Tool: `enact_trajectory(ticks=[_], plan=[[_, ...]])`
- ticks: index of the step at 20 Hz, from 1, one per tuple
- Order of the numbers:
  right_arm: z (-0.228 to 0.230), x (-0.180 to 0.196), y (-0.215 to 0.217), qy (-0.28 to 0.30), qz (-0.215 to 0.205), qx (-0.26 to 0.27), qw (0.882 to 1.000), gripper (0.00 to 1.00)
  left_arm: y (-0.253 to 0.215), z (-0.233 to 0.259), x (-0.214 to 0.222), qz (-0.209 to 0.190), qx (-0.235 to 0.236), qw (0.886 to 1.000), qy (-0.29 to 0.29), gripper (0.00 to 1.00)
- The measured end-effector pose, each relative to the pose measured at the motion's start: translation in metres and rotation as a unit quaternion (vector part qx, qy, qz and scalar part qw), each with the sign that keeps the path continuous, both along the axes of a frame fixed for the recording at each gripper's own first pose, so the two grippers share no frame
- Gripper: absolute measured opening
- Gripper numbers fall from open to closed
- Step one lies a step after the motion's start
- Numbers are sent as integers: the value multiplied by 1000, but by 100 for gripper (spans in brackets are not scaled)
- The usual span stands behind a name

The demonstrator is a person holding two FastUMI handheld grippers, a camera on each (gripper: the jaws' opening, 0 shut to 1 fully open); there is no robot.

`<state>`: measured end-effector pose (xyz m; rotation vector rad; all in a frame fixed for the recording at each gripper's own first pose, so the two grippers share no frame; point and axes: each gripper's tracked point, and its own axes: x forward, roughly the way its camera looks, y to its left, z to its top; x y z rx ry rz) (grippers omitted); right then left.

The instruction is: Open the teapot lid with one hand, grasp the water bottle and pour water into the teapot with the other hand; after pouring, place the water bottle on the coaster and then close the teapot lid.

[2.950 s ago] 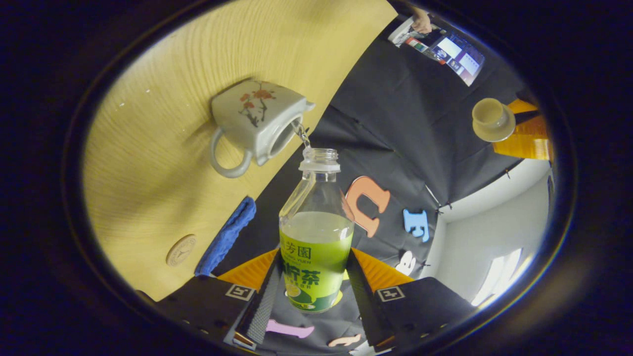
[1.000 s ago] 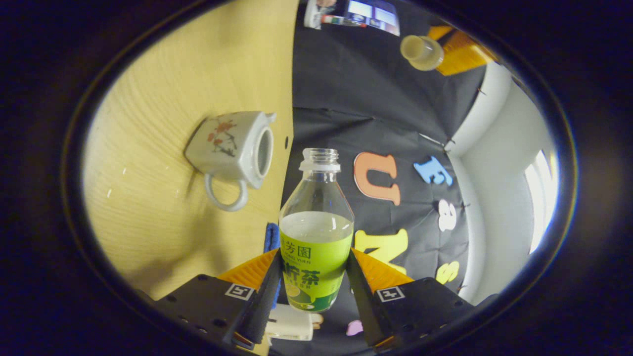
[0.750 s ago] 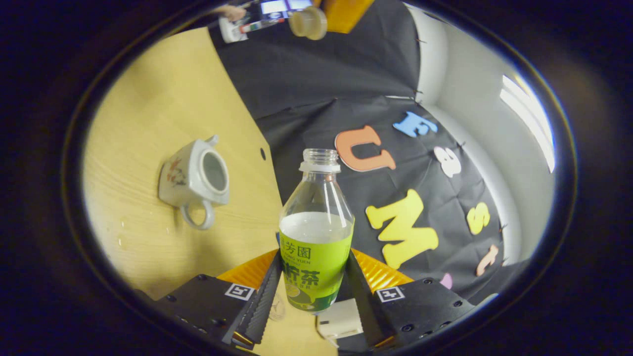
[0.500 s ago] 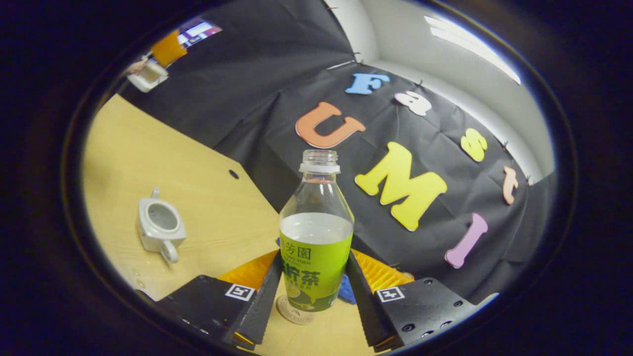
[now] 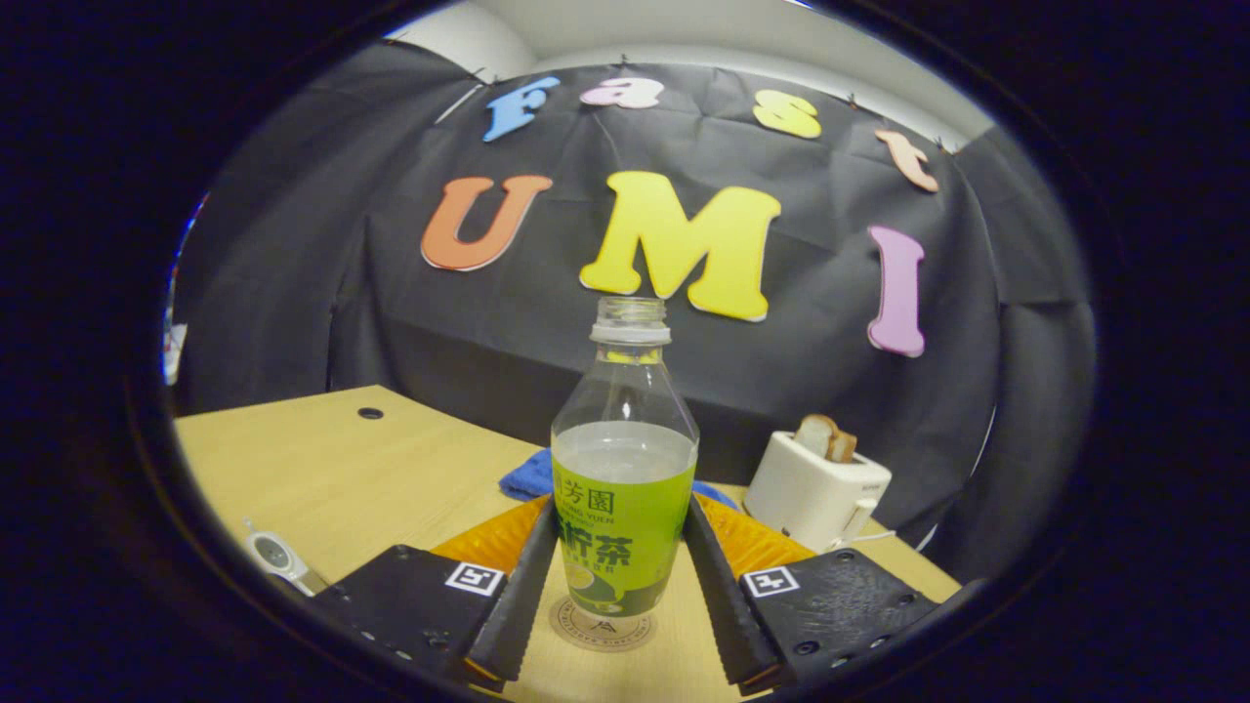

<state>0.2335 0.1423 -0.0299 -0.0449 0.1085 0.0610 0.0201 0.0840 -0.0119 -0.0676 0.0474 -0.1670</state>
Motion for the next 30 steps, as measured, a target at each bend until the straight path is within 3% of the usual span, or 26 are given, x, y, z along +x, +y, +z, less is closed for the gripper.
enact_trajectory(ticks=[3, 7, 9, 13, 16, 20, 26, 27, 30], plan=[[-31, 17, -9, 45, -19, 28, 998, 74, -3, 1, 0, -3, 7, 1000, -4, 3], [-54, 21, -6, 66, -13, 71, 995, 76, -1, -5, 4, 0, 9, 1000, 4, 4], [-64, 22, -7, 69, -15, 62, 996, 74, 0, -4, 5, 1, 7, 1000, 4, 4], [-65, 20, -3, 38, -4, 24, 999, 76, 0, -6, 8, 4, 3, 1000, 3, 4], [-70, 16, 3, 44, 13, 33, 998, 82, -1, -8, 11, 7, 3, 1000, 5, 4], [-62, 7, -5, 28, 18, 42, 999, 99, -9, -14, 21, 6, 2, 1000, 4, 4], [-49, -26, -19, 8, 17, 66, 998, 95, -29, -40, 50, 4, 0, 1000, 16, 4], [-48, -35, -27, 1, 7, 64, 998, 99, -33, -46, 54, 3, 4, 1000, 18, 4], [-44, -62, -39, -29, -3, 32, 999, 95, -33, -59, 73, 23, -6, 1000, 12, 4]])
